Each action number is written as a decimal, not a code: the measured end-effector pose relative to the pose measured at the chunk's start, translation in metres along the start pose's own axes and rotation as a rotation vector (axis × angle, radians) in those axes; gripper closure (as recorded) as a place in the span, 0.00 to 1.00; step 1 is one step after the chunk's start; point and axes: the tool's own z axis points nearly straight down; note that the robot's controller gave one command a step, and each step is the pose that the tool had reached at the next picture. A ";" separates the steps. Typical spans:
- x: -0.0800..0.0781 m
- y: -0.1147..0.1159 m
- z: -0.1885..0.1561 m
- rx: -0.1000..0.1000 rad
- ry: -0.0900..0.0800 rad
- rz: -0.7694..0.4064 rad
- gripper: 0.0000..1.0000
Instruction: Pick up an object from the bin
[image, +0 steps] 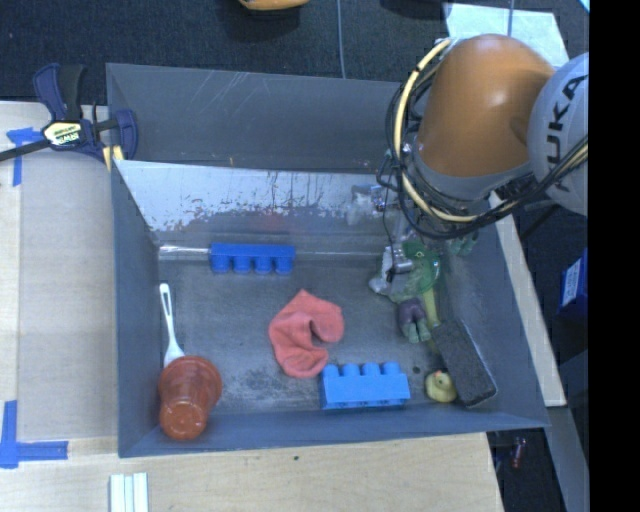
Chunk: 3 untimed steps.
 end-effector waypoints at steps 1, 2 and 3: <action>-0.010 0.071 -0.002 0.005 -0.015 -0.192 0.00; -0.003 0.100 0.057 0.003 -0.009 -0.232 0.00; 0.000 0.109 0.093 0.003 -0.002 -0.294 0.00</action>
Offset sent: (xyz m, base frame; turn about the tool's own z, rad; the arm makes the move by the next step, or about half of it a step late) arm -0.0230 0.1121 -0.0935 -0.2632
